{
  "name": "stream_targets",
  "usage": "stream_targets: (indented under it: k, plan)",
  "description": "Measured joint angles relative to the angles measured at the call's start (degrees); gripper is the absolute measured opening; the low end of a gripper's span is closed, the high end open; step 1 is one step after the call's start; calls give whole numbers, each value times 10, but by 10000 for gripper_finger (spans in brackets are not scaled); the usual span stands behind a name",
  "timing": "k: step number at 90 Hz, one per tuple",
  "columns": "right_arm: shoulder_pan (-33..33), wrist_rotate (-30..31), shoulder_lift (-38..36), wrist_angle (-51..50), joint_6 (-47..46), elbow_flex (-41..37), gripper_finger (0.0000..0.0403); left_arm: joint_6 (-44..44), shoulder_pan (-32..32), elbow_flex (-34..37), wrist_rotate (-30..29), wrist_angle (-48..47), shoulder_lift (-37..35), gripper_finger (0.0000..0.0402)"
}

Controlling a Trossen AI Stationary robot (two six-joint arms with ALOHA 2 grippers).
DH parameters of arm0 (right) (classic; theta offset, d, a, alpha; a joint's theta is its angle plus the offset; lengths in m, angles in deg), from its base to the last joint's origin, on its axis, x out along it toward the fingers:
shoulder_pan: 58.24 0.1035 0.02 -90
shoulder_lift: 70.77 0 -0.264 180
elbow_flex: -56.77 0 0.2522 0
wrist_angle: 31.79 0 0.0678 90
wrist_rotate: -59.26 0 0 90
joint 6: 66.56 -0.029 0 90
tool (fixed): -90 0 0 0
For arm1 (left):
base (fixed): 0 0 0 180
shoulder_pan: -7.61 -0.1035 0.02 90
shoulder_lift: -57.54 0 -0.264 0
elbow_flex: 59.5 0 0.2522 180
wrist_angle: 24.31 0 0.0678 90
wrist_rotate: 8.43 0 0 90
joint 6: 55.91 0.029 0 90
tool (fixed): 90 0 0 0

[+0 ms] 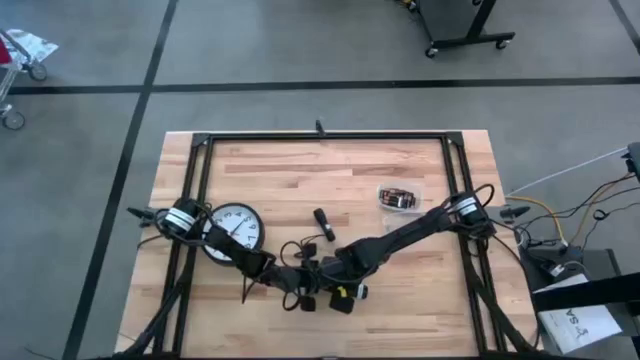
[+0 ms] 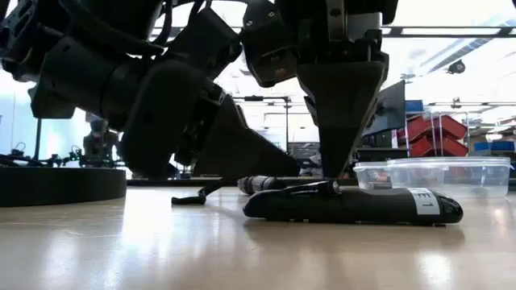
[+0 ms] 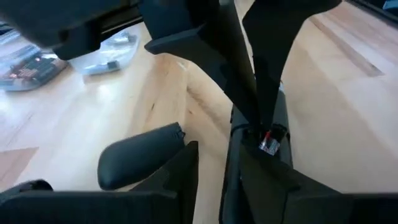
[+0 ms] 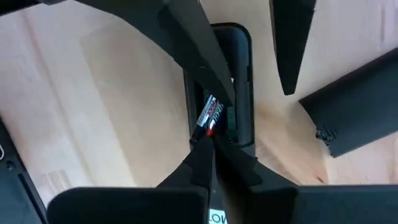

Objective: Insert battery
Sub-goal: Insert the silver battery into the remote battery compartment

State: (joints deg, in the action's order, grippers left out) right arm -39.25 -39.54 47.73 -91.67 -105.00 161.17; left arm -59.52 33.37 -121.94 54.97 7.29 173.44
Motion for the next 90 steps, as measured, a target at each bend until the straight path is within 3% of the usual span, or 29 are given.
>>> stream_targets:
  k: [42, 90]
  plan:
    - [23, -21, -1, 2, -23, 0, 0, -5, 0, -1, 1, -2, 3, 97]
    - [24, 16, 8, 19, -42, 0, 0, -14, -1, -1, 1, -31, 4, 97]
